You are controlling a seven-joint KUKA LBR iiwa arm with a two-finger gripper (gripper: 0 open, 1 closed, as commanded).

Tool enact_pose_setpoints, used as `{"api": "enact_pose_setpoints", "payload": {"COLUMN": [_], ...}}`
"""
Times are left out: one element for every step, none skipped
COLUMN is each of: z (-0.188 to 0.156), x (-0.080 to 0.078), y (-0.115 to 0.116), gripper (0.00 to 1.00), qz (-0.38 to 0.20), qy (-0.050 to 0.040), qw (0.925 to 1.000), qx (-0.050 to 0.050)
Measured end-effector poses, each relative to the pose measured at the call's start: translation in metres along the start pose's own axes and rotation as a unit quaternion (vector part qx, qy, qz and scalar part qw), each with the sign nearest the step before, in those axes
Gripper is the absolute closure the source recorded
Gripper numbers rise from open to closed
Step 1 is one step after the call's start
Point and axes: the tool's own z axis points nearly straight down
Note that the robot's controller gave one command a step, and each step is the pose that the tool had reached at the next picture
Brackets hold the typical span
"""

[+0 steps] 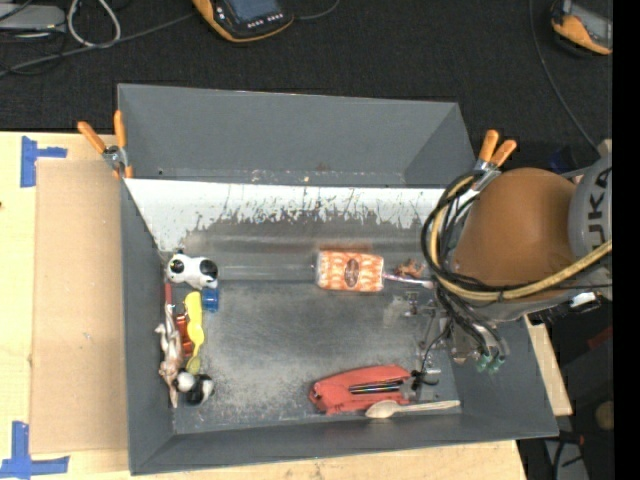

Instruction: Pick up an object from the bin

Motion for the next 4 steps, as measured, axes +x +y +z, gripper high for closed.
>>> {"api": "enact_pose_setpoints", "payload": {"z": [-0.004,0.101,0.078,0.105], "x": [-0.002,0.008,0.009,0.005], "y": [0.000,0.035,0.043,0.040], "gripper": [0.00,0.00,0.00,0.00], "qz": [-0.001,-0.020,-0.025,-0.021], "qy": [-0.0042,-0.0042,-0.0064,-0.0096], "qw": [1.0000,0.9998,0.9997,0.9997], "qx": [0.000,0.000,0.000,0.000]}}
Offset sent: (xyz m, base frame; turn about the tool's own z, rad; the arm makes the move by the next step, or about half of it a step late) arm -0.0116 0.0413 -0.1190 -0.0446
